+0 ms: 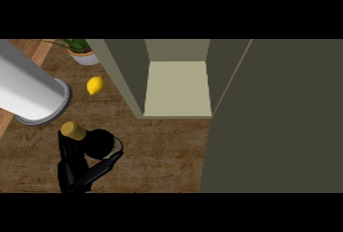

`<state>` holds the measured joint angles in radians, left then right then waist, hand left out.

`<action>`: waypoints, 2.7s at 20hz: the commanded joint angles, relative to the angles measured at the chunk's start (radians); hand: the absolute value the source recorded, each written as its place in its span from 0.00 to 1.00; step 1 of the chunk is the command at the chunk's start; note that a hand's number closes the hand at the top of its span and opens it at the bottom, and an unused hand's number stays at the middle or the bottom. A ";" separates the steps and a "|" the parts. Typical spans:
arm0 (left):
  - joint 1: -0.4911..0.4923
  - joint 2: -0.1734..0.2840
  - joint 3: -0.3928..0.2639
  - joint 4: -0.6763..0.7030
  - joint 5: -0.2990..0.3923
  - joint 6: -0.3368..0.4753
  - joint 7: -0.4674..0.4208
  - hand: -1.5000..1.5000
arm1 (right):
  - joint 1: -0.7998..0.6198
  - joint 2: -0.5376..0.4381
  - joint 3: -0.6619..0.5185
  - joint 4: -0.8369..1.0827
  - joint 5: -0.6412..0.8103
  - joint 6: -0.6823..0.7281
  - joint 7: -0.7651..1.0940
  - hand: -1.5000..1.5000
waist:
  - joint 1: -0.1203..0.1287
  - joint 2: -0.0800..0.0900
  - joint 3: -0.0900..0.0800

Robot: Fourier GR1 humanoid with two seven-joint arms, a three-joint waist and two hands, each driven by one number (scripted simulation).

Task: Pick up the wine, place it into the cabinet and close the cabinet

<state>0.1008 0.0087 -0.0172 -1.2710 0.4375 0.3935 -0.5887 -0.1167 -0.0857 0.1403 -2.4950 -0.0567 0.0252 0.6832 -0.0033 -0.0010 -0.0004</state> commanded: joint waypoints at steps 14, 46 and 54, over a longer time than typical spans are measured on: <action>-0.100 0.023 0.042 0.188 0.098 -0.182 -0.120 1.00 | -0.015 -0.043 -0.093 -0.114 -0.115 0.018 0.083 0.00 | 0.001 0.000 0.000; -0.122 0.312 -0.036 -0.096 -0.011 -0.544 0.015 1.00 | 0.089 0.005 -0.003 -0.114 -0.042 0.049 0.008 0.00 | 0.004 -0.003 0.001; -0.073 0.266 -0.136 -0.431 -0.062 -0.402 0.272 1.00 | 0.081 0.008 -0.052 -0.093 -0.065 0.050 0.003 0.00 | 0.004 -0.002 0.001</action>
<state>0.0128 0.2874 -0.1130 -1.5638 0.4096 -0.0680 -0.4173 -0.0858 -0.0764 0.0930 -2.4863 -0.0603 0.0642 0.6589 0.0022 -0.0035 0.0008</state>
